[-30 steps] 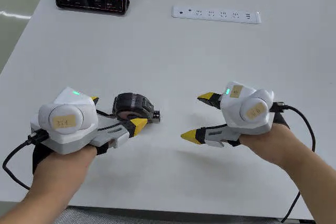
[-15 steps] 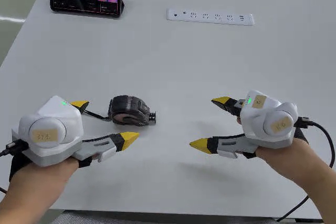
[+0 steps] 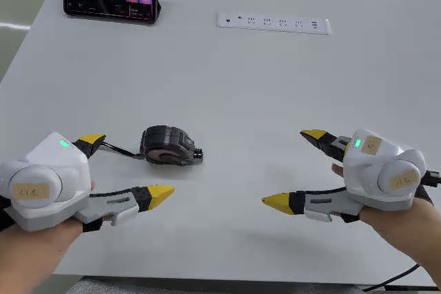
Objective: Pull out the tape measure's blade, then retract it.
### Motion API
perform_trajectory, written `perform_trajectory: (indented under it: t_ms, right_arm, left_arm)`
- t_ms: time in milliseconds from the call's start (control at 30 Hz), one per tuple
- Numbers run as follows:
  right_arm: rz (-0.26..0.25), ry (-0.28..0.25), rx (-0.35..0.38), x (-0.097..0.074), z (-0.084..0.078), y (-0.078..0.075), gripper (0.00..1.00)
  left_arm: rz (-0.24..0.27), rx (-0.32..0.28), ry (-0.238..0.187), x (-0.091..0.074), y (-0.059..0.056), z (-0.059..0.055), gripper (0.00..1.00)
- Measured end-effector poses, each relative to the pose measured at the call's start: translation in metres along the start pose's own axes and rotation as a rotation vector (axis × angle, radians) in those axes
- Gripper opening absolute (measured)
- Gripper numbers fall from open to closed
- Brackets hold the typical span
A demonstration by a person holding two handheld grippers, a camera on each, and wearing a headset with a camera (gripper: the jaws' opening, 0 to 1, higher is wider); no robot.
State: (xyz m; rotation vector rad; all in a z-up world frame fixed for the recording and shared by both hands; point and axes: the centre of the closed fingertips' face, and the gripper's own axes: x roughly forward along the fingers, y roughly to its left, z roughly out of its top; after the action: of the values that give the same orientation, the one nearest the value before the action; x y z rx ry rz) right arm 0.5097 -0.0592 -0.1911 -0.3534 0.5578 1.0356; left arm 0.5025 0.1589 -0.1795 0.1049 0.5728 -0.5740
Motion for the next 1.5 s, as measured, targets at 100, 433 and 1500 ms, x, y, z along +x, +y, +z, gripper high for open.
perform_trajectory:
  t_ms: [100,433,1500]
  right_arm:
    - [-0.013,-0.002,0.006,-0.005,-0.002,-0.001,0.88]
    - [-0.042,-0.008,0.022,-0.018,-0.007,-0.005,0.99]
    - [-0.05,0.006,0.108,-0.05,-0.023,-0.002,0.95]
  left_arm:
    - [-0.008,0.001,-0.006,-0.002,0.001,0.001,0.95]
    - [-0.033,0.063,-0.007,-0.013,0.002,0.0,0.99]
    - [-0.098,0.053,0.049,-0.036,0.009,-0.018,0.99]
